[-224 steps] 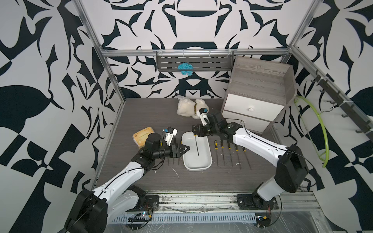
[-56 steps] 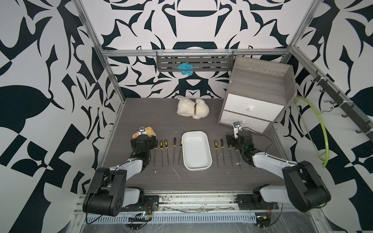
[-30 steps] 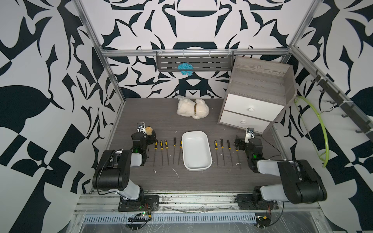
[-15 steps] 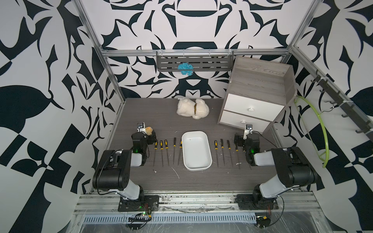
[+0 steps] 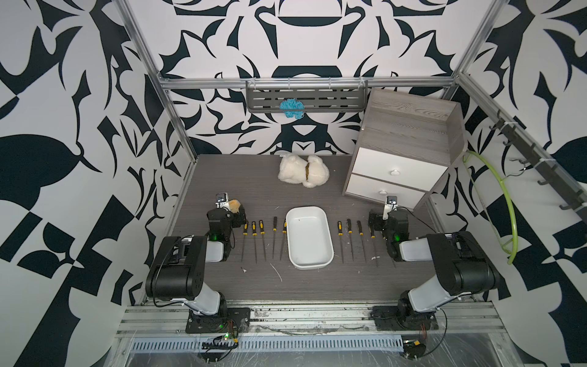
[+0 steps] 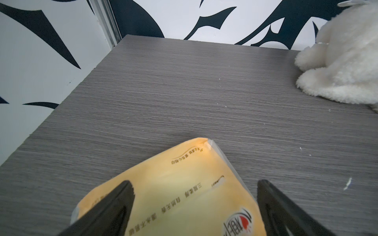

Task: Take the file tool out of the storage box
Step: Reset both arms

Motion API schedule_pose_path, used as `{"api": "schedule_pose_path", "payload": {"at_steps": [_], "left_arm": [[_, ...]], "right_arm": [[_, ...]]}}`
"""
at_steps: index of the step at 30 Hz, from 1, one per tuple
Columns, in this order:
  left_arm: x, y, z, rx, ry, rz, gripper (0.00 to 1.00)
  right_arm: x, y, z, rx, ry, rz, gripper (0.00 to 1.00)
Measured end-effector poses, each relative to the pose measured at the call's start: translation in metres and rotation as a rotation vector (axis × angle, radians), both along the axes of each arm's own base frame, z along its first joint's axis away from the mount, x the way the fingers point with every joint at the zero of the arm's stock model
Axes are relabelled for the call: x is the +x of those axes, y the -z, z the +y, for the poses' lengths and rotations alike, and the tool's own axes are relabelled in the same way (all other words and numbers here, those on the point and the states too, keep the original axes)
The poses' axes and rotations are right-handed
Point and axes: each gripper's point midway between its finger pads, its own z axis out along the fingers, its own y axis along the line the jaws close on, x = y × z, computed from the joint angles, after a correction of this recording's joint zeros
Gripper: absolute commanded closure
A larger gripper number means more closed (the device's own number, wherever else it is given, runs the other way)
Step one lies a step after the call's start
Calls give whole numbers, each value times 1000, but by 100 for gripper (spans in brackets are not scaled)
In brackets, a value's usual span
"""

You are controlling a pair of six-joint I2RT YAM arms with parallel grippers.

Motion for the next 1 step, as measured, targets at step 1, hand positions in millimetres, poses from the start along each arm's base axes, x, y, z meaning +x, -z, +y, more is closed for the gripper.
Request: {"api": "schedule_pose_path", "payload": {"at_steps": [1], "left_arm": [[0, 0, 0, 0, 0, 0, 1]], "right_arm": [[0, 0, 0, 0, 0, 0, 1]]}}
